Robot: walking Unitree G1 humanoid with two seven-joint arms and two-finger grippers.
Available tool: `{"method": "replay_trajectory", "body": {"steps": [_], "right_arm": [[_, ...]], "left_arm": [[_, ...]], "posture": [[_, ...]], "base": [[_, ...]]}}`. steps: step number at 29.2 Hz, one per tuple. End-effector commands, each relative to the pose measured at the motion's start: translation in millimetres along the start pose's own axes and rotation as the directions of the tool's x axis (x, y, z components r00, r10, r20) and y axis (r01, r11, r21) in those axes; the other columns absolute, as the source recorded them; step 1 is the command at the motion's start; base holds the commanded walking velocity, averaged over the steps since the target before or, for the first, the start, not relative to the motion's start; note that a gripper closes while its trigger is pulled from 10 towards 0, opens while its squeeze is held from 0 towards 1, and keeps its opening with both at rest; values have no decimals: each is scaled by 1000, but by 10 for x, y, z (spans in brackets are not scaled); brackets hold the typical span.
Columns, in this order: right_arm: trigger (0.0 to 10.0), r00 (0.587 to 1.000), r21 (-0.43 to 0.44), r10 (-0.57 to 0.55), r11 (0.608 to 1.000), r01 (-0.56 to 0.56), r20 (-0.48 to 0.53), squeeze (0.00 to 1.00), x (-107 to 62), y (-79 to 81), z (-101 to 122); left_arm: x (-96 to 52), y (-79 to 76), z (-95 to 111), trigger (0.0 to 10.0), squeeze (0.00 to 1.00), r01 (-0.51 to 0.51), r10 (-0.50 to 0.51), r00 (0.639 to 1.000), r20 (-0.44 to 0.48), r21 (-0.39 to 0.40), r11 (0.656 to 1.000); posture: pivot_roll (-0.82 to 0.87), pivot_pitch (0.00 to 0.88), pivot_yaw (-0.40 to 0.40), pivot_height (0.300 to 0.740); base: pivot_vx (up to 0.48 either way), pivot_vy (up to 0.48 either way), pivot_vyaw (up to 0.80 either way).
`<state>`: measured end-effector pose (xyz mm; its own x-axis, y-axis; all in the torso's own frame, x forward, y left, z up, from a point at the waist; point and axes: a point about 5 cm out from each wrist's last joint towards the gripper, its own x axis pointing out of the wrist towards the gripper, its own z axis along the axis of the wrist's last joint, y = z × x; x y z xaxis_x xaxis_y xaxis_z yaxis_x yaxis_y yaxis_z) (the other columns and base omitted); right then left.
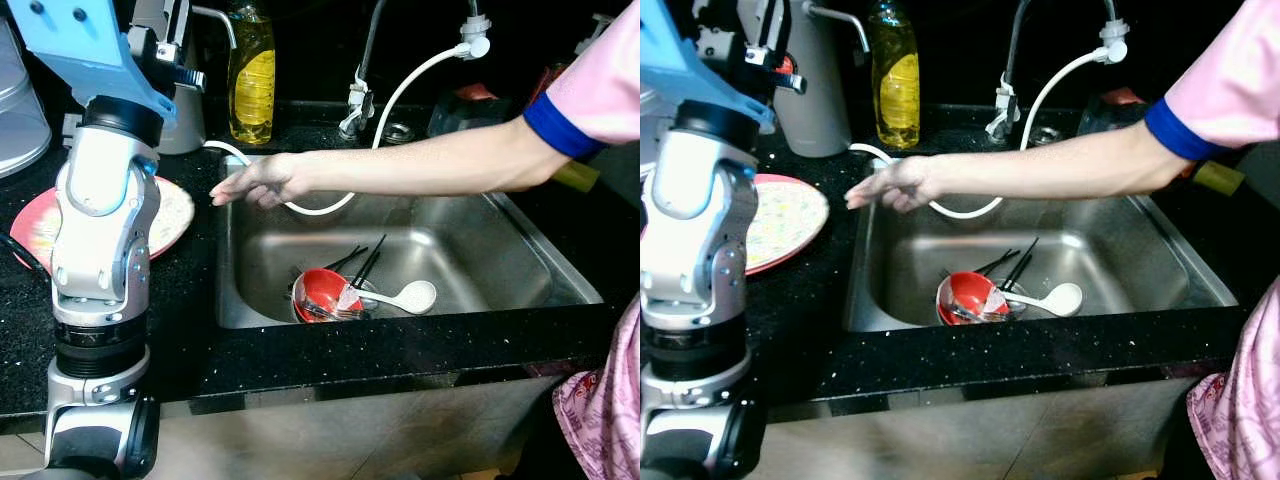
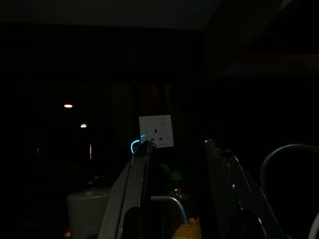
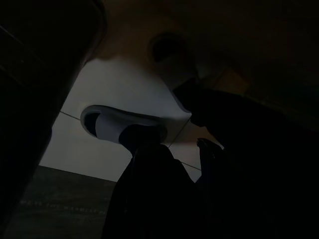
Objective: Kitchen organization
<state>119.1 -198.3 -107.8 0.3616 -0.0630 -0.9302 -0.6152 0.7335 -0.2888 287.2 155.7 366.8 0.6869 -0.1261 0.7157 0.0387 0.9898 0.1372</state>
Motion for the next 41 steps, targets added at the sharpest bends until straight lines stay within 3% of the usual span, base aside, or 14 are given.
{"method": "replay_trajectory", "body": {"steps": [1,41], "right_arm": [[10000,1000,4,1,1000,-1,-9,0,-1,-7,-15],[10000,1000,7,12,1000,-12,-16,0,-3,31,-35]], "left_arm": [[-10,-46,-29,10000,0,21,-21,1000,-21,-3,1000],[-51,-115,-70,10000,0,57,-55,997,-49,24,998]], "posture": [[225,0,-55,740],[229,0,-58,740]], "base": [[0,0,0],[0,0,0]]}}
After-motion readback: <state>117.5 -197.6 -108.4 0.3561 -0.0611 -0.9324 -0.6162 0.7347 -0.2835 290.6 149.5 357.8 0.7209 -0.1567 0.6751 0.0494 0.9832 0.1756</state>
